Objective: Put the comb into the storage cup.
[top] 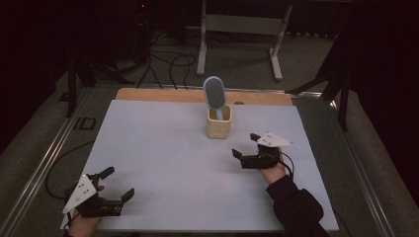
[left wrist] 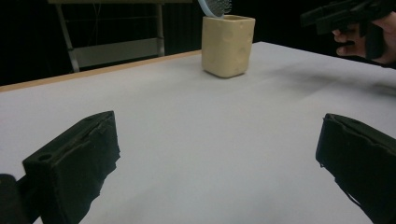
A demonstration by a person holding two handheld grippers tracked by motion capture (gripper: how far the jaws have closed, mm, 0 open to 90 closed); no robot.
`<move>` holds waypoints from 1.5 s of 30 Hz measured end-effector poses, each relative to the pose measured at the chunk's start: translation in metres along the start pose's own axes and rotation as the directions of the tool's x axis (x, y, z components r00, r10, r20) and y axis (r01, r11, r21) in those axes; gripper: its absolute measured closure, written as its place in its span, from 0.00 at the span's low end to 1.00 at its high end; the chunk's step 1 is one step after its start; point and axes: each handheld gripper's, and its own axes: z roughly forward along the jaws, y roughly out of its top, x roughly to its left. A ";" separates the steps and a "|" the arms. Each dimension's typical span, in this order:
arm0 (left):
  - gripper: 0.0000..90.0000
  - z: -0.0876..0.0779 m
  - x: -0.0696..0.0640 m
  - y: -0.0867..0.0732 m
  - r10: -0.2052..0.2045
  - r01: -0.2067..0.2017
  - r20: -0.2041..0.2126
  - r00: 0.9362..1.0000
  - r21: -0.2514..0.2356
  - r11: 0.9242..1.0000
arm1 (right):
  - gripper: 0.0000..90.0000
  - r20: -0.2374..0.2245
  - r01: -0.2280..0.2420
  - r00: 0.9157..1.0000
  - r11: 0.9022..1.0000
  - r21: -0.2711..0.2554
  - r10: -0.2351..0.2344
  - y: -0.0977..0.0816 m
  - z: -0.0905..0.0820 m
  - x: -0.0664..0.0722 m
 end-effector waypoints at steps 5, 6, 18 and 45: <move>0.00 0.000 0.000 0.000 0.000 0.000 -0.001 1.000 0.000 1.000 | 0.09 0.007 0.007 1.000 1.000 -0.001 -0.007 -0.009 -0.008 0.002; 0.00 0.000 0.000 0.000 0.000 0.000 -0.001 1.000 0.000 1.000 | 0.09 0.008 0.006 1.000 1.000 0.004 -0.006 -0.011 -0.010 0.003; 0.00 0.000 0.000 0.000 0.001 -0.001 -0.001 1.000 0.000 1.000 | 0.09 0.041 -0.015 0.999 1.000 0.022 0.014 -0.037 -0.034 -0.002; 0.00 -0.001 -0.001 0.000 0.007 -0.007 0.001 1.000 0.001 1.000 | 0.09 0.159 -0.024 0.987 0.997 0.077 0.011 -0.076 -0.087 0.000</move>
